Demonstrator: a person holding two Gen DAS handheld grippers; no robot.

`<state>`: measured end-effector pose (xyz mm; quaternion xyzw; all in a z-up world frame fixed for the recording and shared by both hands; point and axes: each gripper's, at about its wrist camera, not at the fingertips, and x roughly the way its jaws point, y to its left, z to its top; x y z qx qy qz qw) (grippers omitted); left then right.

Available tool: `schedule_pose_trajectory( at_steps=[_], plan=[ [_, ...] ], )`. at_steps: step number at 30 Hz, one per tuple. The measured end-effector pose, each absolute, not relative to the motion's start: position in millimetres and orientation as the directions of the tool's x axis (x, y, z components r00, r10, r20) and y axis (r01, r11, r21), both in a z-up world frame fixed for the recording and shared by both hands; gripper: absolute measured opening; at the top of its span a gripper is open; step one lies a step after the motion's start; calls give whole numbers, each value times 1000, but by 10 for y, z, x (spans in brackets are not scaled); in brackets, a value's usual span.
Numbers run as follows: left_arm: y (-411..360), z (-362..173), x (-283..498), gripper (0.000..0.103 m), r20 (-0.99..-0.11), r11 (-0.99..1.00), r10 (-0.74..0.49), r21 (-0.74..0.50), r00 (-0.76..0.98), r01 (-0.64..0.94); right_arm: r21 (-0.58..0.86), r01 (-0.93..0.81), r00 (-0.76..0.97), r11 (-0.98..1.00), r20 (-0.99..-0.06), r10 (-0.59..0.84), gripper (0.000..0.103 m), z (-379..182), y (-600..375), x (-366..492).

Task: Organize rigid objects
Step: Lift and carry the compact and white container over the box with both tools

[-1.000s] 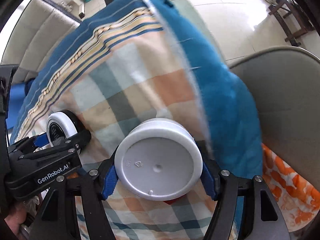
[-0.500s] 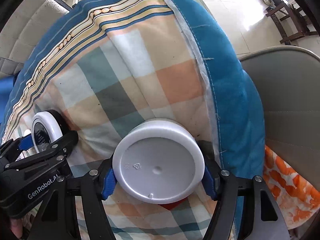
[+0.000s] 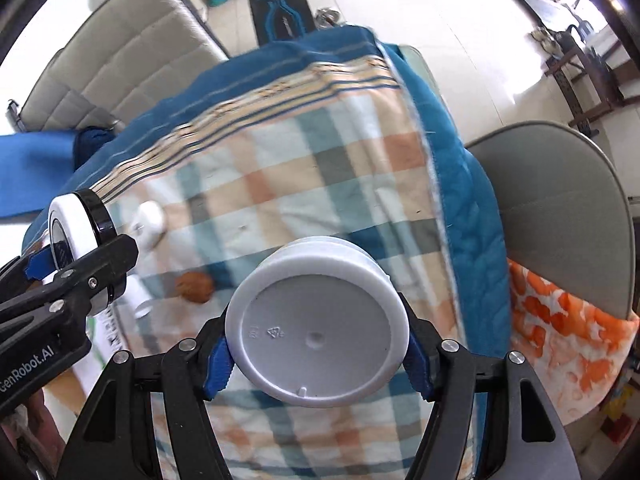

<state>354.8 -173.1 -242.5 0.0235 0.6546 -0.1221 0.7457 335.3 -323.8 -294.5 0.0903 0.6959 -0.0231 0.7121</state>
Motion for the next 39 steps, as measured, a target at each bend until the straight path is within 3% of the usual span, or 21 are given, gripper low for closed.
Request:
schedule_pose_trajectory(
  at_steps=[7, 19, 27, 39],
  plan=[
    [-810, -2066, 3058, 73, -969, 983, -154, -131, 191, 132, 129, 40, 82, 991, -989, 126, 71, -2418, -2505, 2966],
    [1048, -1985, 2647, 73, -972, 996, -44, -60, 231, -62, 192, -111, 55, 975, -978, 199, 71, -2321, -577, 2651],
    [1914, -2443, 2698, 73, -988, 990, 6, -15, 156, -139, 187, -120, -2, 975, -982, 189, 71, -2776, 275, 2724],
    [2144, -3491, 3004, 73, -999, 993, 21, 24, -29, -115, 101, -92, -88, 991, -992, 92, 71, -3563, 684, 2937]
  ],
)
